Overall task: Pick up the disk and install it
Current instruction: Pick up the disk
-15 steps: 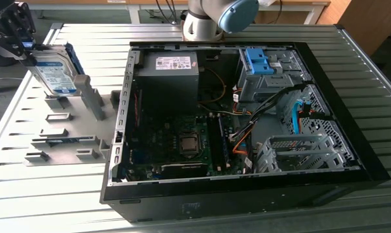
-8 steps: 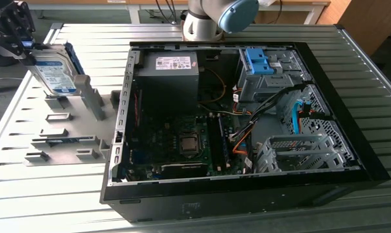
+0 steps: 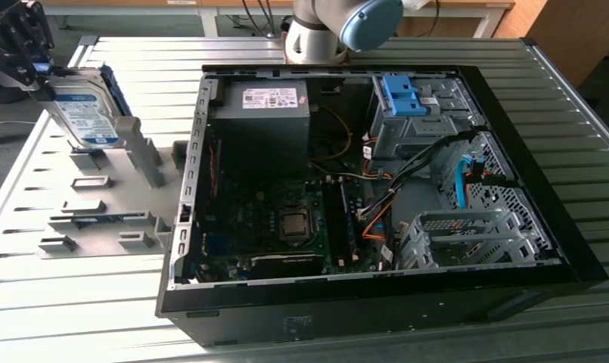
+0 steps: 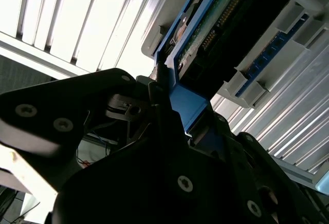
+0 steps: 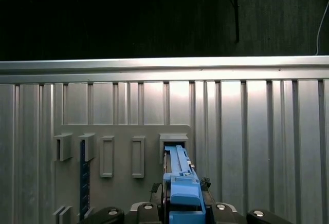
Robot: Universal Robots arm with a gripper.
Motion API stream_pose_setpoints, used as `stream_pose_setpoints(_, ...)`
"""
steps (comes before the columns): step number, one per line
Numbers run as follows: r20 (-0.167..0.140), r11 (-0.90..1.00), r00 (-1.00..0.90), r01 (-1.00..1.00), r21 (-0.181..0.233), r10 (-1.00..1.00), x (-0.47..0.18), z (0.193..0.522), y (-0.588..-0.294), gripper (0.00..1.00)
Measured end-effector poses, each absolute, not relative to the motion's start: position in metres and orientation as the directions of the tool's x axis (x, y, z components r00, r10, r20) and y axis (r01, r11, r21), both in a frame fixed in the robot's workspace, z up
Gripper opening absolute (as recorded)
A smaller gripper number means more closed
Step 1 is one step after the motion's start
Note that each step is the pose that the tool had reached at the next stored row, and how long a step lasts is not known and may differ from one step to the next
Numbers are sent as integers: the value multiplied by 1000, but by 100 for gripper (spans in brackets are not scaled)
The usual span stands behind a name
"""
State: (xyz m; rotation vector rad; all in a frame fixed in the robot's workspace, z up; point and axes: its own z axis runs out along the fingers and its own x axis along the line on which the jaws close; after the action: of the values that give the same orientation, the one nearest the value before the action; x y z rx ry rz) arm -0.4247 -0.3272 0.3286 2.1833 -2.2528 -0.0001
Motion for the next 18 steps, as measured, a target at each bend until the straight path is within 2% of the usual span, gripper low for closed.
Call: stream_pose_setpoints(18, 3, 31, -31, -1000, 3, -1000, -425, 332, -327, 36)
